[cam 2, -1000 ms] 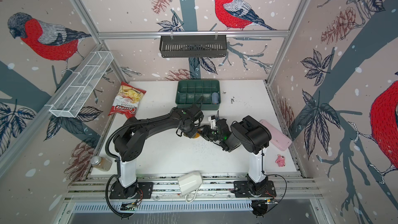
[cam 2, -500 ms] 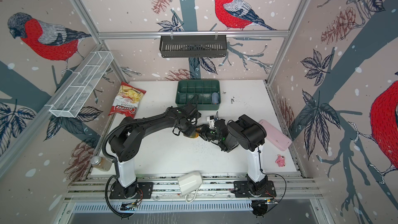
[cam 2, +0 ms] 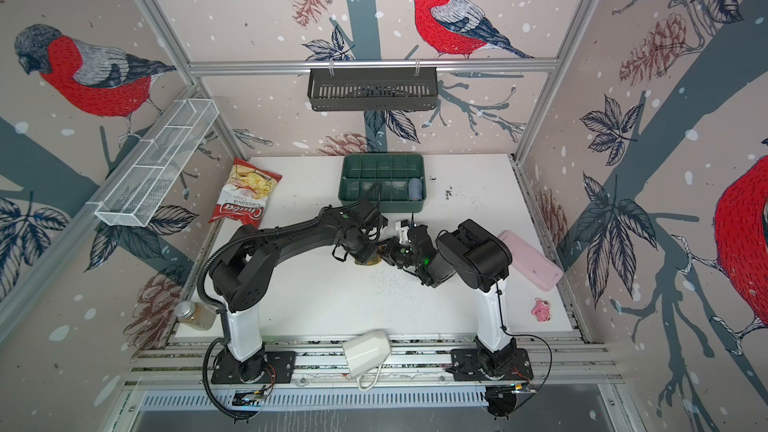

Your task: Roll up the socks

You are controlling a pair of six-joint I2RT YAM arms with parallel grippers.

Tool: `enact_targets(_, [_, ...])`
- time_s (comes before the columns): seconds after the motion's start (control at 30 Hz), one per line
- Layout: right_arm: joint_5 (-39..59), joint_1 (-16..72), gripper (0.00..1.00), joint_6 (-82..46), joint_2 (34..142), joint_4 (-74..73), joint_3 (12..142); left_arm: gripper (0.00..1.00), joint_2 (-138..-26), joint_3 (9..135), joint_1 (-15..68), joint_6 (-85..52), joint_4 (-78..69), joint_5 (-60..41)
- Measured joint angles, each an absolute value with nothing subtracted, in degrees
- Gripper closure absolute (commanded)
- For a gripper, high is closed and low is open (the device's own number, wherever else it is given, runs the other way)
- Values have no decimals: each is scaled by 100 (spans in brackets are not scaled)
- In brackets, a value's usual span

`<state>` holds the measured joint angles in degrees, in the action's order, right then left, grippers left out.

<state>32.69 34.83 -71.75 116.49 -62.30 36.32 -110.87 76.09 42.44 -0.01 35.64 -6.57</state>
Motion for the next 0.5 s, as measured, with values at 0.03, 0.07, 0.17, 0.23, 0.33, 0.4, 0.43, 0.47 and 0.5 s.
enact_targets(0.03, [3251,3483,93,-7161,11629,-6176,3636,80,-11089,7609,4237,-1,3562,-668])
enact_targets(0.07, [3234,3483,94,-7109,11605,-6123,3640,80,-11098,7609,4230,-1,3559,-698])
enact_targets(0.17, [3175,3494,98,-6982,11557,-6005,3649,76,-11122,7609,4213,-1,3546,-757])
enact_targets(0.23, [3151,3498,99,-6882,11526,-5931,3656,73,-11111,7575,4180,-1,3516,-875])
enact_targets(0.33, [3098,3509,100,-6733,11443,-5767,3664,69,-10962,7404,4010,-5,3319,-1297])
enact_targets(0.4, [3081,3516,100,-6657,11393,-5664,3671,67,-10818,7223,3837,-27,3151,-1704])
enact_targets(0.43, [3083,3518,100,-6598,11369,-5612,3675,65,-10720,7109,3734,-78,3059,-1933])
enact_targets(0.47, [3087,3518,100,-6569,11349,-5570,3677,65,-10586,6984,3627,-154,2993,-2174])
enact_targets(0.5, [3087,3520,100,-6543,11338,-5537,3684,64,-10486,6912,3542,-158,2958,-2349])
